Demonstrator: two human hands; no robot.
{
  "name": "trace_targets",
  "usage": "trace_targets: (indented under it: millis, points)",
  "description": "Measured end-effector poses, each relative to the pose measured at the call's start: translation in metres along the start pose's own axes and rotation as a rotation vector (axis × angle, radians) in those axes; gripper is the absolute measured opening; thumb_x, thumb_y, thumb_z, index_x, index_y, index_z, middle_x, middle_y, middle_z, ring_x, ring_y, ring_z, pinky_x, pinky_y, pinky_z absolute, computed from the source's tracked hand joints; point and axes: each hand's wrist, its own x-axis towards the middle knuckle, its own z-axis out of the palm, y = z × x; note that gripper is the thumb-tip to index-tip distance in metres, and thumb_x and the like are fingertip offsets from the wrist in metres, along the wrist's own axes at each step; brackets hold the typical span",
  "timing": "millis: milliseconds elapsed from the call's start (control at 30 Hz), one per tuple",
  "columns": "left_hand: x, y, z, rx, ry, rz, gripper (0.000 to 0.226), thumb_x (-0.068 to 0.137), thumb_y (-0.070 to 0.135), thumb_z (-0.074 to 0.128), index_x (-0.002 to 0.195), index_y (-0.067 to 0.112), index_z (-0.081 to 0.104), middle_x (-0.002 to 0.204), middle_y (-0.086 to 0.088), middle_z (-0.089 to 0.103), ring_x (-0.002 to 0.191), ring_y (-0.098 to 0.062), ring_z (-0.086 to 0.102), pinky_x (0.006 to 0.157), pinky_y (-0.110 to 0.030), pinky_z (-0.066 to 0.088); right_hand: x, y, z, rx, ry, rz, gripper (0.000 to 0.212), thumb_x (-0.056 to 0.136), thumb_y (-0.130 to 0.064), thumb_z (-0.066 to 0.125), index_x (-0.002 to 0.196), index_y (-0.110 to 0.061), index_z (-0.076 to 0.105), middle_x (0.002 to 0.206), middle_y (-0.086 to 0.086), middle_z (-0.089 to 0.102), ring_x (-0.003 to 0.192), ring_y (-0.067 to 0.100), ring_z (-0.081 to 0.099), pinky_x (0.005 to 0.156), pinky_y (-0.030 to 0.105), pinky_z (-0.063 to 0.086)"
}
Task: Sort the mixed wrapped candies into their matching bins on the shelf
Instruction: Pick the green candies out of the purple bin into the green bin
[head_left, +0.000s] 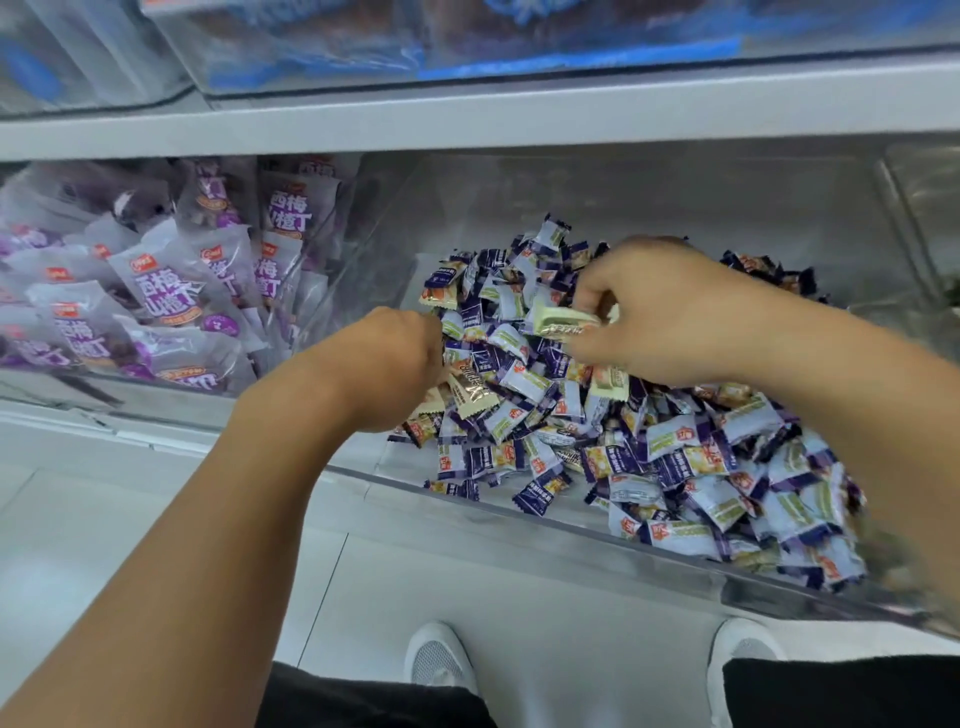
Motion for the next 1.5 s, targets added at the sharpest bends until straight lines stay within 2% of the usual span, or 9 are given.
trace_targets:
  millis: [100,300,500,700,867,1000,1133,1333,1500]
  points:
    - [-0.002,0.001,0.000,-0.061,-0.035,-0.004,0.005,0.100,0.022,0.052,0.104,0.022,0.055,0.094,0.001,0.061,0.079,-0.013,0.057,0.062,-0.027,0.044,0.000,0.000,-0.002,0.141,-0.006,0.090,0.037,0.086,-0.030,0.071,0.107,0.001,0.066,0.106,0.023,0.068,0.048,0.018,0.059,0.058,0.033,0.049]
    - [0.002,0.007,0.010,-0.055,-0.048,-0.040,0.072,0.081,0.057,0.069,0.137,0.017,0.047,0.123,-0.008,0.060,0.103,-0.024,0.058,0.081,-0.030,0.043,-0.002,-0.011,-0.004,0.944,-0.103,0.310,0.025,0.092,-0.017,0.069,0.111,-0.001,0.066,0.090,0.012,0.072,0.066,0.016,0.071,0.061,0.030,0.062]
    - [0.007,0.009,0.011,-0.023,-0.014,0.002,0.052,0.082,0.050,0.073,0.123,0.022,0.056,0.091,0.002,0.053,0.084,-0.020,0.054,0.073,-0.028,0.042,-0.006,-0.014,-0.015,1.561,-0.317,0.469,0.020,0.086,-0.014,0.066,0.103,-0.005,0.064,0.082,0.012,0.063,0.061,0.016,0.059,0.042,0.020,0.047]
    - [-0.003,0.003,-0.004,-0.123,0.117,0.006,0.034,0.095,0.032,0.054,0.077,0.003,0.059,0.073,-0.011,0.059,0.061,-0.020,0.056,0.061,-0.034,0.053,-0.002,-0.018,-0.005,0.976,-0.132,0.428,0.053,0.086,-0.063,0.061,0.059,-0.018,0.048,0.059,0.002,0.053,0.047,0.014,0.044,0.040,0.019,0.030]
    - [-0.035,-0.009,-0.028,-0.164,0.302,-0.030,0.029,0.082,0.028,0.067,0.058,0.013,0.060,0.054,-0.003,0.058,0.049,-0.015,0.053,0.044,-0.027,0.039,0.009,-0.039,0.003,0.219,0.084,-0.019,0.039,0.099,-0.039,0.051,0.072,-0.014,0.064,0.061,0.000,0.058,0.055,0.020,0.052,0.051,0.026,0.041]
    - [-0.047,-0.017,-0.033,-0.223,0.421,-0.051,0.013,0.075,0.024,0.076,0.067,0.018,0.067,0.058,0.006,0.062,0.052,-0.002,0.055,0.048,-0.021,0.043,0.044,-0.071,0.015,-0.123,0.046,-0.295,0.045,0.094,-0.015,0.053,0.130,-0.041,0.059,0.130,-0.006,0.063,0.109,0.024,0.062,0.082,0.036,0.052]
    - [-0.045,-0.021,-0.029,-0.221,0.474,-0.041,0.008,0.075,0.023,0.078,0.072,0.021,0.071,0.066,0.006,0.066,0.060,-0.004,0.060,0.062,-0.026,0.052,0.080,-0.081,0.022,-0.531,0.096,-0.322,0.038,0.091,-0.004,0.051,0.118,-0.027,0.067,0.113,0.004,0.068,0.095,0.029,0.062,0.074,0.033,0.047]
    - [-0.043,-0.023,-0.025,-0.258,0.467,-0.034,0.009,0.077,0.025,0.078,0.074,0.019,0.071,0.068,0.002,0.068,0.061,-0.008,0.063,0.068,-0.033,0.057,0.090,-0.065,0.029,-0.557,0.125,-0.362,0.024,0.093,-0.021,0.059,0.114,-0.030,0.066,0.111,0.004,0.068,0.098,0.031,0.063,0.076,0.034,0.050]
    - [-0.039,-0.021,-0.025,-0.222,0.446,-0.010,0.016,0.081,0.031,0.076,0.074,0.023,0.065,0.068,0.007,0.060,0.065,-0.012,0.058,0.065,-0.028,0.047,0.050,-0.049,0.012,0.032,0.128,-0.307,0.016,0.092,-0.040,0.064,0.105,-0.030,0.064,0.094,-0.006,0.067,0.080,0.015,0.061,0.071,0.030,0.051]
